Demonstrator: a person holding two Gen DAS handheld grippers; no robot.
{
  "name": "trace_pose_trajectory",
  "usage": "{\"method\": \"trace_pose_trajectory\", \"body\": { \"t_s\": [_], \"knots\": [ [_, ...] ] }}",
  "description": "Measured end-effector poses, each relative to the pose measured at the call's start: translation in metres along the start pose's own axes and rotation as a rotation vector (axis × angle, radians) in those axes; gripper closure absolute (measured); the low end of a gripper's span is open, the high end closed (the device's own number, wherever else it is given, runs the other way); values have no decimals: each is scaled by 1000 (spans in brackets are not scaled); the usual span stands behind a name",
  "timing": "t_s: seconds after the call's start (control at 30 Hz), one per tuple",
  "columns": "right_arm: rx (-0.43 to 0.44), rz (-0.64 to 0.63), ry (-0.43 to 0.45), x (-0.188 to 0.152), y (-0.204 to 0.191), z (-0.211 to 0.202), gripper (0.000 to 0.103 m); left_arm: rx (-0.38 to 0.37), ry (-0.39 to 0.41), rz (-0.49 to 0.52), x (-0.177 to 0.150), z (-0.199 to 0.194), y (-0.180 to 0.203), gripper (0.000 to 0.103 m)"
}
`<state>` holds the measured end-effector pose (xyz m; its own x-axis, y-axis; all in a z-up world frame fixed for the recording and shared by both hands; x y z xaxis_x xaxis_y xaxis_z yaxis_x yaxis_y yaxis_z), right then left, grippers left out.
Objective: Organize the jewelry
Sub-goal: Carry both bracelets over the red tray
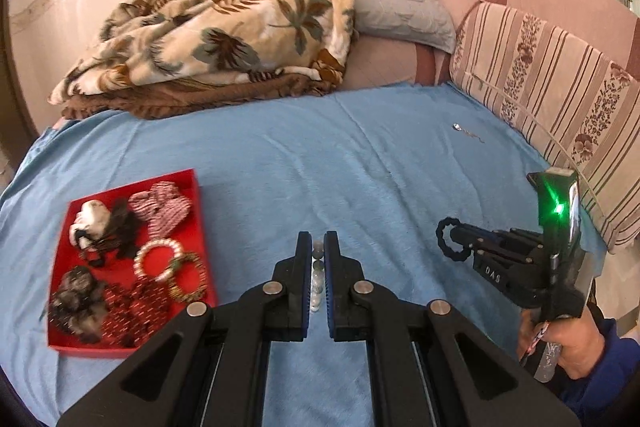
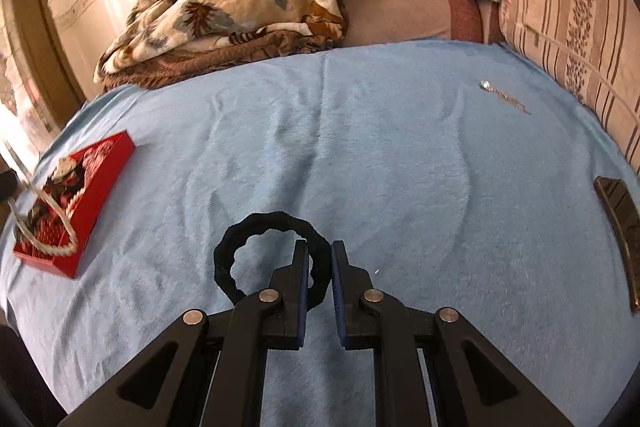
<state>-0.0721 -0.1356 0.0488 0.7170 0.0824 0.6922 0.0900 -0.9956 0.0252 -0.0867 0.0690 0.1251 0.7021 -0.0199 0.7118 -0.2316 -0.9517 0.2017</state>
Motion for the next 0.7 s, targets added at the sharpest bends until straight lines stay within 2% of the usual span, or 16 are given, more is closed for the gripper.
{"method": "trace_pose_trajectory", "body": {
  "t_s": [0.3,0.7],
  "knots": [
    [38,-94,-18,-19,-60,-18,91,33,78,-41,-4,-45,-40,97],
    [129,-163,11,10,-121,-42,91,93,91,-139,-7,-59,-110,97]
  ]
}}
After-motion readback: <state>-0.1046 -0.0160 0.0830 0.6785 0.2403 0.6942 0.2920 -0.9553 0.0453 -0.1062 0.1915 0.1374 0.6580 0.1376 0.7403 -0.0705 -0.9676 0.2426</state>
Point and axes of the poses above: each gripper's, at about its wrist camera, not at the fingertips, and z roughly the way its jaws point, y to its right, x to its top, the point moved 3 cm from there along z, roughly the way its jaws point, and after that the axes turned 15 degrees about -z, right-handed, at the moved point
